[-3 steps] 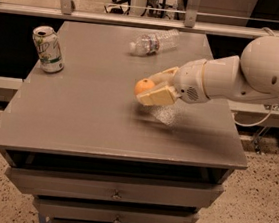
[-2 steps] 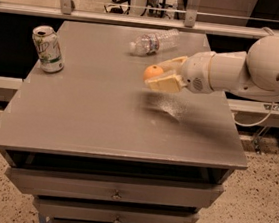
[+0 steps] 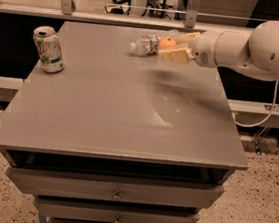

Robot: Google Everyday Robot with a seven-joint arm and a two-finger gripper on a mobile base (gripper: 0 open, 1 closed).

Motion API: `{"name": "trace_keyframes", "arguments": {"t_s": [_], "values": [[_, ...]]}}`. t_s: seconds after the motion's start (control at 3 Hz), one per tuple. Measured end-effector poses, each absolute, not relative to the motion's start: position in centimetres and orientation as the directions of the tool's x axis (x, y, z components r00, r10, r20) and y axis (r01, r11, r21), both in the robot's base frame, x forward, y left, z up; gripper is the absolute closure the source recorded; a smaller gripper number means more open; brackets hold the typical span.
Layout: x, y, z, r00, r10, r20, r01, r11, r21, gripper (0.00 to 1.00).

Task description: Move orange near water bottle

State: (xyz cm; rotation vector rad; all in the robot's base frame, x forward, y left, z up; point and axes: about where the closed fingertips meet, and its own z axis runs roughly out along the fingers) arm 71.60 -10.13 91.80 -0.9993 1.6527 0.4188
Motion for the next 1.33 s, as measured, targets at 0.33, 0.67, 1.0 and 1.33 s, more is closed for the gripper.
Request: {"name": "trace_keyframes", "arguments": {"t_s": [0.33,0.67,1.0,1.33], "values": [[76.0,-12.5,90.8,-0.074,-0.403,-0.912,-0.752,0.623,-0.214,1.00],[78.0,-13.9,90.0,-0.101,-0.410,-0.907,-0.736,0.644,-0.209,1.00],[79.7,-14.2,89.2,-0.114,-0.401,-0.909,-0.728,0.657,-0.198,1.00],[80.9,-14.2,88.4,-0.134,-0.383,-0.914,-0.723,0.669,-0.174,0.84]]}}
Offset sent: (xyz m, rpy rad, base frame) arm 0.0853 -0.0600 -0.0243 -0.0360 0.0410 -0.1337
